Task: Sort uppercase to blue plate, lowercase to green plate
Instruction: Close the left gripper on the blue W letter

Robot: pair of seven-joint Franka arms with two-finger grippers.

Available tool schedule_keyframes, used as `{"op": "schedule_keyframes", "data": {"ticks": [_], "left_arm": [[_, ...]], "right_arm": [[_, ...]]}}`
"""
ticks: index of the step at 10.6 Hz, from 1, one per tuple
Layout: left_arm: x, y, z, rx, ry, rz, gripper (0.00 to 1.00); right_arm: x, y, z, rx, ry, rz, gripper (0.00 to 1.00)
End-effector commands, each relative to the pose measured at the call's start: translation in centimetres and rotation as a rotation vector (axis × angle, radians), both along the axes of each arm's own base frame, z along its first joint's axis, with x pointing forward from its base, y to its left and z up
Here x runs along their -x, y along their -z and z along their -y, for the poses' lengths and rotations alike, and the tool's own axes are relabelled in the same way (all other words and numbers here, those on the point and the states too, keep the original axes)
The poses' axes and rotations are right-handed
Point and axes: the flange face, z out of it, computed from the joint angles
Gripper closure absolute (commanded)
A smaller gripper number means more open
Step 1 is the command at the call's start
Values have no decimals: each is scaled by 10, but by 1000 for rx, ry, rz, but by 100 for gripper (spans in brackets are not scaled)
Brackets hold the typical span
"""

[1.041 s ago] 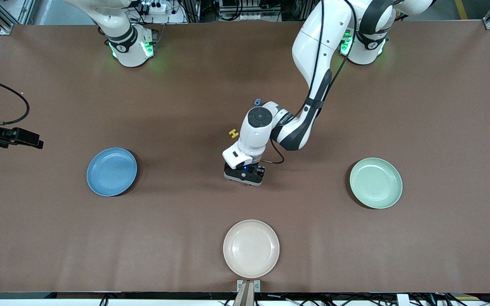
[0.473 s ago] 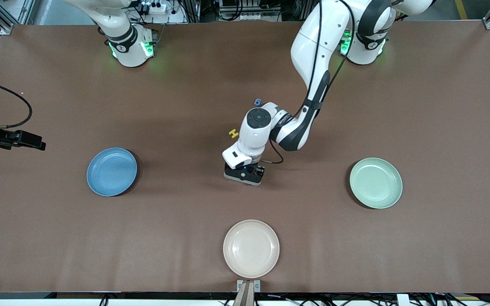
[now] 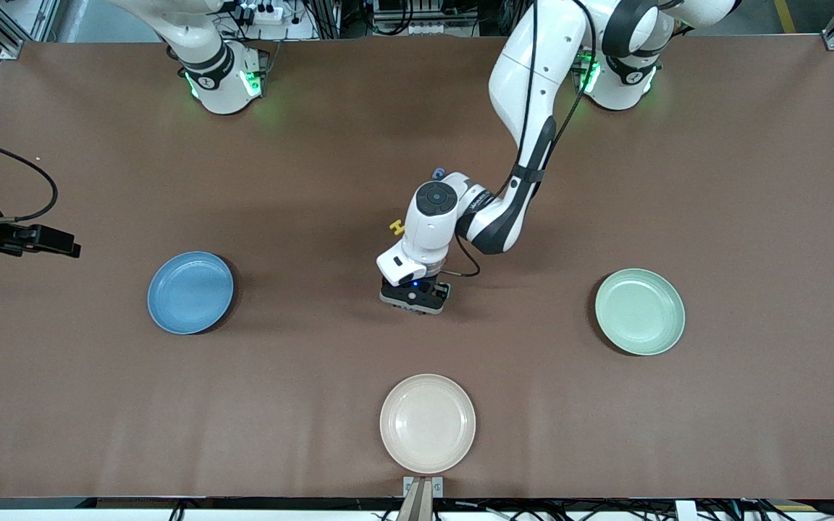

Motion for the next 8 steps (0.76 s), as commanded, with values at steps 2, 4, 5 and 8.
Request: {"op": "schedule_keyframes", "data": {"ticks": [2,4,5,8], "left_arm": [[-6,1,3,7,6,23,29],[-6,2,3,4,9,23,29],[-5,5,3,1,7,20,29],[-4,5,5,5,5,17,31]], "right_arm": [[-1,0,3,-4,6,1,0],[-1,1,2,-2,6,0,0],[-1,0,2,-4,6,1,0],[-2,1,1,-4,5,0,0]]}}
